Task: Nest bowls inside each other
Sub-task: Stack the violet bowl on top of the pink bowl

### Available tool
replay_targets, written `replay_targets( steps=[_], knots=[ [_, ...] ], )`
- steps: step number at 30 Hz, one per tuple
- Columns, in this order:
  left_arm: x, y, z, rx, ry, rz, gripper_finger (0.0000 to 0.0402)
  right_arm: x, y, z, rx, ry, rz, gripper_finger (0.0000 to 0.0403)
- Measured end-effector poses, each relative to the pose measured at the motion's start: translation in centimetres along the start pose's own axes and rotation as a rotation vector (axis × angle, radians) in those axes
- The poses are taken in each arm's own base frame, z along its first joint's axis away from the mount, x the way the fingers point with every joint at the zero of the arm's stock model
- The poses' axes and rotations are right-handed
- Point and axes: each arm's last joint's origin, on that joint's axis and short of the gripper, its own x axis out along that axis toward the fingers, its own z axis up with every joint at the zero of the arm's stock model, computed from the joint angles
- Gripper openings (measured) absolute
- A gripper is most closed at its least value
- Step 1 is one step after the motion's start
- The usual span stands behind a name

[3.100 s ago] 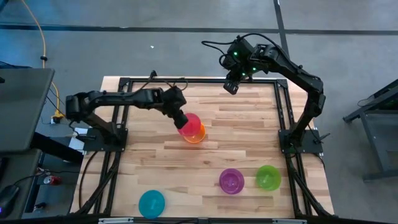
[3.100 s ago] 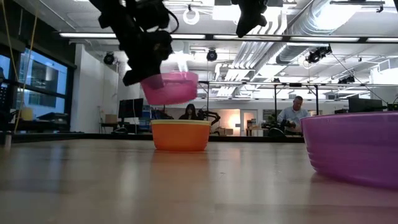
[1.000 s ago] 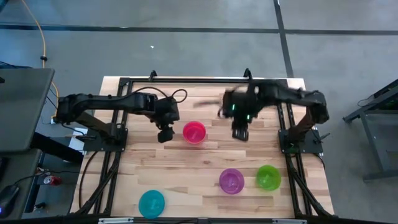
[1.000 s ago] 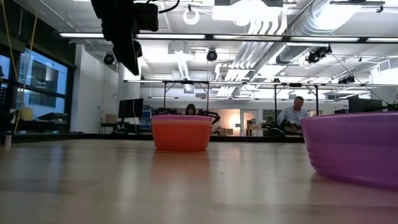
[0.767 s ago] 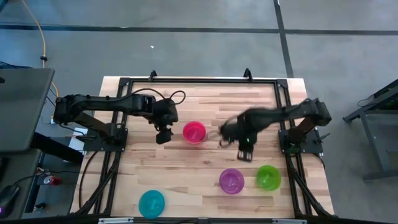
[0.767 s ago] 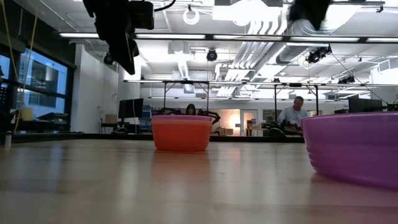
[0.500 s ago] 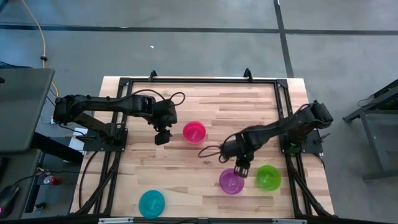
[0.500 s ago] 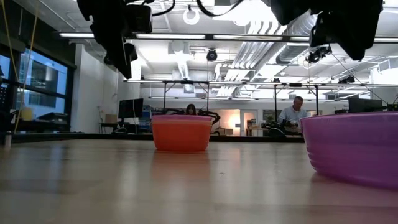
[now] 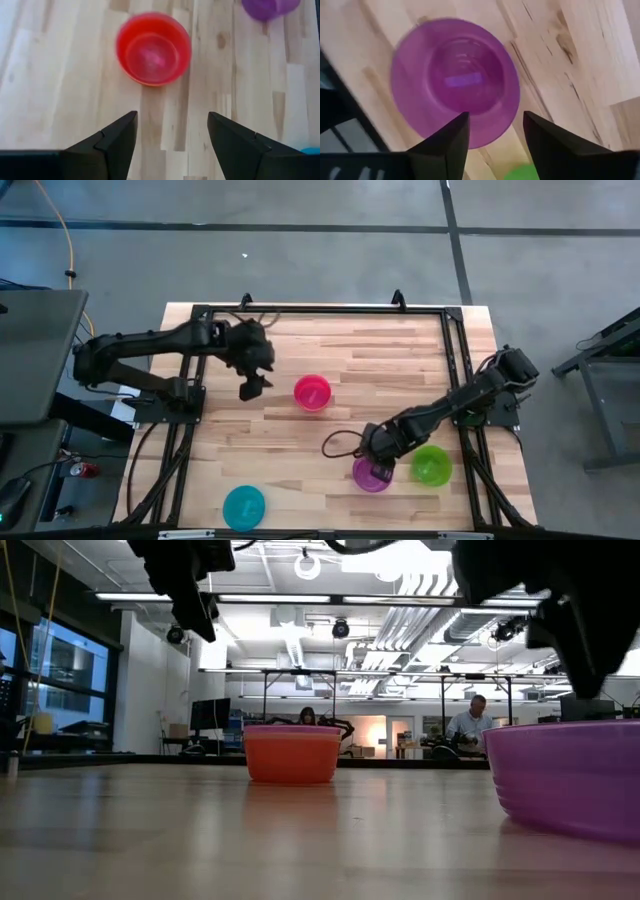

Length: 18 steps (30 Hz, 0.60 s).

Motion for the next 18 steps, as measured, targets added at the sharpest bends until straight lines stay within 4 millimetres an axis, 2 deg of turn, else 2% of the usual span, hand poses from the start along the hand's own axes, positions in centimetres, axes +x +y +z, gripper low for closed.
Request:
replay_targets(
  steps=[8, 13, 18],
  knots=[
    [-2.9, 0.6, -0.7, -0.059, -0.107, 0.036, 0.0230, 1.6, -0.7, -0.5, 0.030, -0.050, -0.036, 0.0172],
    [-3.7, 0.5, -1.0, -0.076, -0.139, 0.043, 0.0230, 2.7, -1.6, -0.6, 0.087, -0.050, -0.032, 0.0172],
    [-3.9, 0.4, -1.1, -0.083, -0.145, 0.044, 0.0230, 3.0, -1.6, -0.5, 0.092, -0.061, -0.015, 0.0167]
  ],
)
